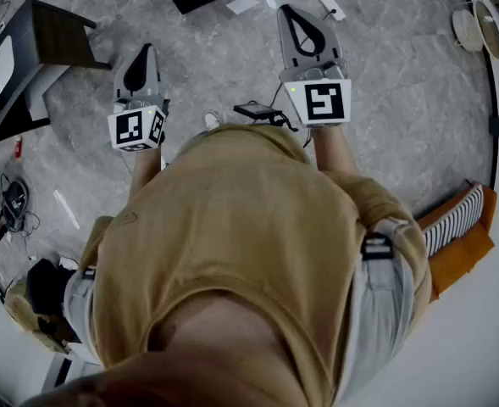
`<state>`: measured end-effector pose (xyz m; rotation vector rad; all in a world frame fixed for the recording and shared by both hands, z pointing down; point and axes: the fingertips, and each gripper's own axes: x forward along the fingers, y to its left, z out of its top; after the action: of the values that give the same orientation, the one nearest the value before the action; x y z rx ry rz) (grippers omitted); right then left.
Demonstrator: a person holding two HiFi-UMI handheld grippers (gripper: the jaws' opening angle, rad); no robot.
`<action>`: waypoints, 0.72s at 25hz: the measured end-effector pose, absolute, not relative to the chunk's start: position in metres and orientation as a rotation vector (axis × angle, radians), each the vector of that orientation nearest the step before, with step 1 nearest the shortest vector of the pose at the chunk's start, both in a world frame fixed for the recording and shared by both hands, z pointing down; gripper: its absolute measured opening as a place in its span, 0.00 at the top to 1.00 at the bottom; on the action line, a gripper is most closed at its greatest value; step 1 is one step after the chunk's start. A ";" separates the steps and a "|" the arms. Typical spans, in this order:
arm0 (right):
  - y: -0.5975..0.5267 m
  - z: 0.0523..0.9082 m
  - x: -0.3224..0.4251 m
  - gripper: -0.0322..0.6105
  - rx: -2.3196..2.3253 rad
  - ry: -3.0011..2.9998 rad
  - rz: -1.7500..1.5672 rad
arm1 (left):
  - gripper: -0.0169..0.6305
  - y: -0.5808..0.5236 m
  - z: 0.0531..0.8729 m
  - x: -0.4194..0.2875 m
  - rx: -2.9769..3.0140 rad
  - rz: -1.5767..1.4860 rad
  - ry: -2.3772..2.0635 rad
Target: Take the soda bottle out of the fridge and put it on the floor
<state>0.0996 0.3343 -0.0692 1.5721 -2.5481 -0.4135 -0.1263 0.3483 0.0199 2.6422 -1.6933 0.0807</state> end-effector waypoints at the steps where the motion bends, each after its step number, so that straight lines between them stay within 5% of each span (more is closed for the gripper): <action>1: 0.336 -0.069 0.099 0.95 1.575 -2.553 -0.414 | 0.97 0.350 0.021 -0.128 2.642 0.086 -1.699; 18: 0.325 -0.065 0.030 0.95 1.536 -2.621 -0.373 | 0.97 0.340 0.046 -0.190 2.595 0.082 -1.691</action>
<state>0.0300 0.3246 -0.0647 1.5357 -2.6207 -0.3733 -0.1904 0.3398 0.0461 2.5952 -1.6911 0.0824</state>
